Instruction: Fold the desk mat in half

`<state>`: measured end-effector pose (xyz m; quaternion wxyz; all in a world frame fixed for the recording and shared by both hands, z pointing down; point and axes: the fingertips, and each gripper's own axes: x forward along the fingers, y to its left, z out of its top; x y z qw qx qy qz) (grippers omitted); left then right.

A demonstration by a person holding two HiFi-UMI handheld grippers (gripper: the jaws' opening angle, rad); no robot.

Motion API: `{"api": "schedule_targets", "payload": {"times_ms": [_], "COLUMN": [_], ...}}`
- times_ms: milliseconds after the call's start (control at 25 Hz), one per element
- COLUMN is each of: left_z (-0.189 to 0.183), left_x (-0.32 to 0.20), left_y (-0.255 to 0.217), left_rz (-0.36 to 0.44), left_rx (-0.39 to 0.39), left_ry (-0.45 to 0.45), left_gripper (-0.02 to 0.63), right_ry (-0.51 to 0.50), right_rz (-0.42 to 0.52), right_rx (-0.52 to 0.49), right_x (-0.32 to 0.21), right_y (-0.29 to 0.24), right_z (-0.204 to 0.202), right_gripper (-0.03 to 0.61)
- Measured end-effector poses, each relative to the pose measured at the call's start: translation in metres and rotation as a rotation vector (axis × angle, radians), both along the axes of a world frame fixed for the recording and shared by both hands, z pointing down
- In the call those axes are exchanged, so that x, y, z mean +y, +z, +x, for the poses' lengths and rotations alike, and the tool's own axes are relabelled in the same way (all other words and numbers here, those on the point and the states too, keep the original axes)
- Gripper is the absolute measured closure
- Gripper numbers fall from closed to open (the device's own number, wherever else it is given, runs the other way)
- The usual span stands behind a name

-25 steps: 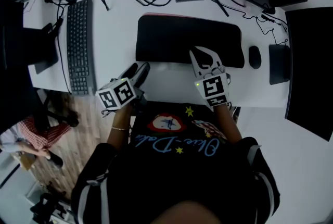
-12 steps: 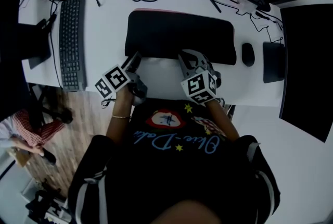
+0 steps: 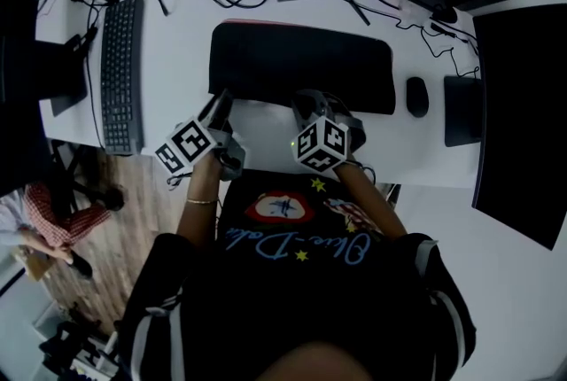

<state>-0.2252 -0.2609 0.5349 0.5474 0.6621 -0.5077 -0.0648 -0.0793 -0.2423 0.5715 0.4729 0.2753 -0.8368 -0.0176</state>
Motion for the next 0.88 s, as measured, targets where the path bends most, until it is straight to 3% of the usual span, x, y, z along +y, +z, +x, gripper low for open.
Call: {"api": "schedule_targets", "payload": {"times_ms": [160,280,440,880], "left_z": [0.012,0.024,0.048,0.146], "left_x": [-0.005,-0.012,-0.022,-0.036], "left_y": [-0.034,-0.060,-0.090,-0.132], "left_rz": [0.088,0.157,0.238,0.368], "left_rx": [-0.043,-0.069,-0.089,-0.137], "left_ry": [0.035,0.056,0.125,0.305], "left_gripper": [0.566,0.569,0.571,0.574], "right_ry": [0.000,0.039,0.217,0.614], "right_rz": [0.027,0.064,0.123,0.183], "right_rx": [-0.035,-0.153,-0.328,-0.519], "right_x": [0.001,-0.003,-0.016,0.004], "right_y": [-0.005,-0.027,-0.070,-0.111], "right_z": [-0.002,0.003,0.039,0.178], "right_gripper": [0.578,0.577,0.577,0.577]}}
